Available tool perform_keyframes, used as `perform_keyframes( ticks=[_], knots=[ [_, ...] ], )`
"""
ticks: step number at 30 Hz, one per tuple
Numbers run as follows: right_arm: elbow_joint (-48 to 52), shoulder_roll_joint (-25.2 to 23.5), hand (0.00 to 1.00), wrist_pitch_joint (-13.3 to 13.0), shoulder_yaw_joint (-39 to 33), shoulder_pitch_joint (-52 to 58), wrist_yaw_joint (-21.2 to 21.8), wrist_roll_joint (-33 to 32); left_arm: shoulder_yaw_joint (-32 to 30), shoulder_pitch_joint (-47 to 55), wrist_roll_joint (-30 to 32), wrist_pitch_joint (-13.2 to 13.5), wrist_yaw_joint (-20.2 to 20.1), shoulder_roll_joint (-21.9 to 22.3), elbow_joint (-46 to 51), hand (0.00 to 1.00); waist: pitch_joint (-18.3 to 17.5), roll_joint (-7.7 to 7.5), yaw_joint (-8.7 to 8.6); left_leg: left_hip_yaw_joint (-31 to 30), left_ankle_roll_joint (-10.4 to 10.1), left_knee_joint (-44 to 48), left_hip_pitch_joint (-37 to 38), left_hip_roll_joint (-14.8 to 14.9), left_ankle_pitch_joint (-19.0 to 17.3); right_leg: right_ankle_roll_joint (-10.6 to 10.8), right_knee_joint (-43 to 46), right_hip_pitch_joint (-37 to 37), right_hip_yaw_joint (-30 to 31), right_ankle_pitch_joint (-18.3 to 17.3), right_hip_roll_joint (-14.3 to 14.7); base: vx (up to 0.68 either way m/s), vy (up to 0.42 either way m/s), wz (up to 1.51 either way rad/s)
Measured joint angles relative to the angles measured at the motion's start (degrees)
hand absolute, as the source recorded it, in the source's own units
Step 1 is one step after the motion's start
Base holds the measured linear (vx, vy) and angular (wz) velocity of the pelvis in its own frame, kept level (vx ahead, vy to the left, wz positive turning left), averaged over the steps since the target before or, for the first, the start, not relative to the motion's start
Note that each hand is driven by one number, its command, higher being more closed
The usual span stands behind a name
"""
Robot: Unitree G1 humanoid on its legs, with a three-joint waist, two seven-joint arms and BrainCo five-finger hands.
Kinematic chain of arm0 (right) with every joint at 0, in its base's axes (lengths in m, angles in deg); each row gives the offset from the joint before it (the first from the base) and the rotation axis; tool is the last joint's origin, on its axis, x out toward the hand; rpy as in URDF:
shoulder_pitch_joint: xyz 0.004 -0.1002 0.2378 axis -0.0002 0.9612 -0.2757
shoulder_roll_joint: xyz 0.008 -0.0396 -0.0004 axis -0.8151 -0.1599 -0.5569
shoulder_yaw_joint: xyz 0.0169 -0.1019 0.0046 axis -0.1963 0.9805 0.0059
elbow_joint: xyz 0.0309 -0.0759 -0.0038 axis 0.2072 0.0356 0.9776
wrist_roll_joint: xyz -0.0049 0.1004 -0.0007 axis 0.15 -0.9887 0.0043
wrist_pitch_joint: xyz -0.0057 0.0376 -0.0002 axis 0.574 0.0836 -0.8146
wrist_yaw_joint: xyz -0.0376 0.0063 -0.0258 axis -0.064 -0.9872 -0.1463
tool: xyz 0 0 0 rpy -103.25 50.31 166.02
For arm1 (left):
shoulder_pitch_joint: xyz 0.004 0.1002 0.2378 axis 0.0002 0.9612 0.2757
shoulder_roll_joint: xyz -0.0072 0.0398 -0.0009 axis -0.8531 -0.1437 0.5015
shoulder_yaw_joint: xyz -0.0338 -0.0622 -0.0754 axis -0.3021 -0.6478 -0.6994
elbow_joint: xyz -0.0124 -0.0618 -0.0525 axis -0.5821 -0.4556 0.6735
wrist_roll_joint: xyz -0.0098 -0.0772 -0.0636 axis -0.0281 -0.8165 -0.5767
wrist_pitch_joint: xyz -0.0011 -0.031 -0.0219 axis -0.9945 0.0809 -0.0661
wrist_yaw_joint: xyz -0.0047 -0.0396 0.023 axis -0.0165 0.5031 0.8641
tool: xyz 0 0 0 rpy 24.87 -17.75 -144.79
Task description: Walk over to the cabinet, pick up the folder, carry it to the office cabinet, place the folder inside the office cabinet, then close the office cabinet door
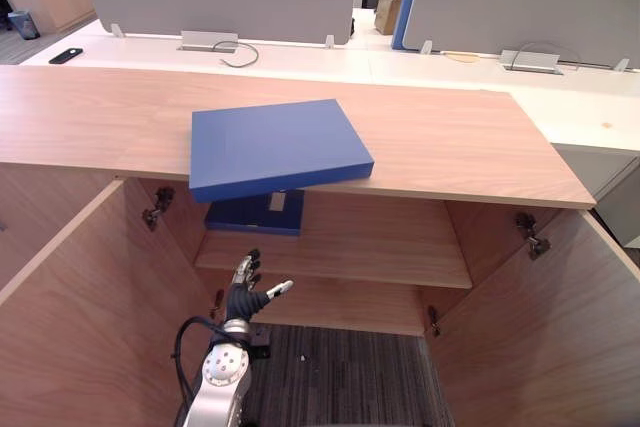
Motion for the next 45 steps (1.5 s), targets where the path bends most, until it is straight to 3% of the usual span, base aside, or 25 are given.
perform_keyframes(
  ticks=[6,9,15,24,28,35,38,45],
  knots=[
    [0.78,0.43,0.0,-0.12,1.79,1.03,0.25,0.04,-3.73,1.73,0.82,-0.09,3.22,3.46,5.48,0.0,-0.37,-0.23,1.29,-1.07,-0.08,0.02,-1.13,-0.06,0.23,0.25,0.43,-0.4,-1.27,-0.26,0.05,0.01,-0.006,0.11],
    [0.77,0.6,0.0,-0.16,2.02,1.21,0.35,0.12,-6.5,1.24,6.88,0.61,8.77,4.69,13.12,0.0,-0.62,-0.24,1.99,-2.08,-0.23,0.06,-1.84,0.12,0.78,0.24,1.37,-0.87,-1.6,-0.26,0.26,0.01,-0.002,0.19],
    [1.11,0.67,0.0,-0.63,2.12,2.15,0.3,0.24,-9.48,1.21,15.67,0.7,17.65,4.73,19.23,0.0,-1.2,-0.19,3.25,-2.3,-0.02,0.04,-2.05,0.74,1.37,0.21,3.13,-1.54,-1.55,-0.23,0.55,-0.03,0.003,0.02],
    [1.18,0.54,0.0,-2.35,2.18,3.15,-0.85,0.26,-8.58,-0.05,32.52,0.72,24.99,4.66,27.76,0.0,-1.98,0.16,3.21,-3.57,0.23,0.01,-3.09,1.64,1.74,-0.44,3.13,-2.72,-2.21,-0.5,2.08,-0.1,-0.01,0.03],
    [0.92,0.48,0.0,-2.83,2.1,3.14,-1.24,0.25,-6.77,-1.67,37.82,0.76,25.3,3.92,28.4,0.0,-2.06,0.06,3.17,-3.61,-0.03,0.02,-3.35,1.41,2.52,-0.41,3.11,-2.9,-2.3,-0.47,1.93,0.0,0.001,0.02],
    [-1.18,0.46,0.0,-3.3,1.04,1.59,-1.24,0.26,-2.32,-5.79,45.76,0.68,24.06,-3.06,21.63,0.0,-2.07,-0.04,2.55,-3.35,-0.05,0.06,-2.93,1.25,2.95,-0.51,2.32,-2.1,-1.91,-0.33,1.82,0.04,0.0,-0.02],
    [-1.21,0.85,0.0,-3.31,1.05,0.93,-1.2,0.28,-2.13,-8.22,48.21,-0.15,23.52,-5.54,15.63,0.0,-1.89,0.37,1.31,-3.24,-0.22,0.03,-2.39,1.63,2.82,-0.61,1.88,-1.73,-1.83,-0.28,2.13,-0.02,-0.012,-0.04],
    [-1.22,0.91,0.0,-3.31,1.06,0.26,-1.03,0.29,-1.67,-16.84,54.65,-3.48,22.06,-12.0,7.2,0.0,-1.71,0.68,0.19,-2.53,-0.43,0.03,-2.07,1.6,1.9,-0.77,1.33,-1.83,-1.17,-0.19,2.0,0.0,0.005,-0.07]
  ],
)
